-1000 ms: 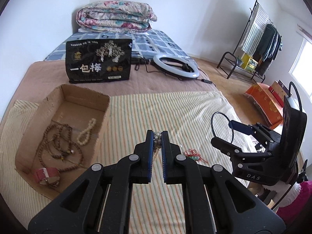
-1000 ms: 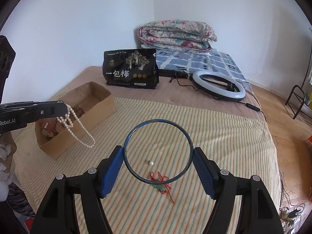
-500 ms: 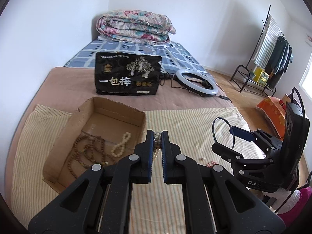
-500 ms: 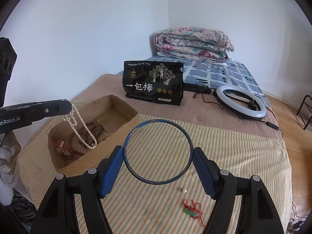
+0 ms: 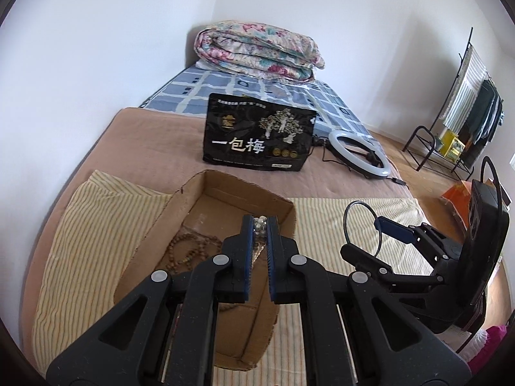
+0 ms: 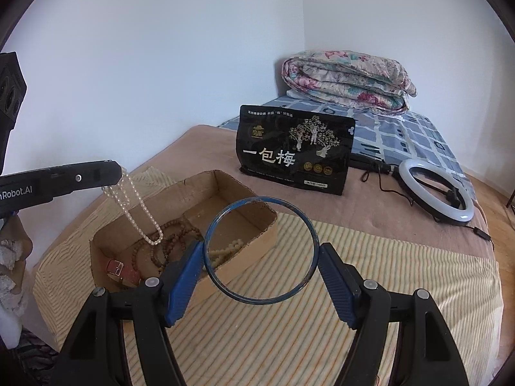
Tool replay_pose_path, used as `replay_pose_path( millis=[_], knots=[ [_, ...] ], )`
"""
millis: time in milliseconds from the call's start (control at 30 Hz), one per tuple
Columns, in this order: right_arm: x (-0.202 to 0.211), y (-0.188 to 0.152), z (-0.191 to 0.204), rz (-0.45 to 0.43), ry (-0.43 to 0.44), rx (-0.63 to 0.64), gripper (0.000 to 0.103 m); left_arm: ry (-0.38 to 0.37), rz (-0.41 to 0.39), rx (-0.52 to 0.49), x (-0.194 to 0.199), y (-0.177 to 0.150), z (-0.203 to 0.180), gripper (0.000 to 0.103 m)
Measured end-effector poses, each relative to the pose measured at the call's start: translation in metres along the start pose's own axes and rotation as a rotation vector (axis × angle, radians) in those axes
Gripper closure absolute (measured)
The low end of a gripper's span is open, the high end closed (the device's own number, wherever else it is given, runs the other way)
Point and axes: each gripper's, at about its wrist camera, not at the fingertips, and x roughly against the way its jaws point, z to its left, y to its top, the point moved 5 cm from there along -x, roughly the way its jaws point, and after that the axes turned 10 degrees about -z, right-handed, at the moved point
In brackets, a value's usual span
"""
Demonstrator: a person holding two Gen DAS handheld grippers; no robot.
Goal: Organize jewelry
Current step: 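Lift and carry the pearl necklace and bangle over the cardboard box with both tools, then open both tools to drop the necklace and bangle into the box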
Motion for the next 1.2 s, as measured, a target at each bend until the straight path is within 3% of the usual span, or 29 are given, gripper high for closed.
replay_pose_path(
  millis=[433,1000,1067,1167,1200],
  knots=[
    [-0.039,-0.003,0.024,0.034,0.032,0.015,0.029,0.092,0.038,0.032,-0.009,-0.011,0.045,0.098],
    [-0.056,-0.004,0.033,0.056,0.054,0.001,0.028,0.139,0.069,-0.012,-0.021,-0.023,0.049,0.098],
    [-0.057,-0.003,0.032,0.052,0.051,-0.009,0.028,0.141,0.067,-0.008,-0.021,-0.023,0.05,0.098],
    [-0.056,-0.002,0.03,0.045,0.045,-0.021,0.016,0.152,0.063,-0.013,-0.021,-0.023,0.05,0.096],
    [-0.055,-0.001,0.03,0.039,0.044,-0.022,0.016,0.154,0.066,-0.013,-0.021,-0.023,0.051,0.087]
  ],
)
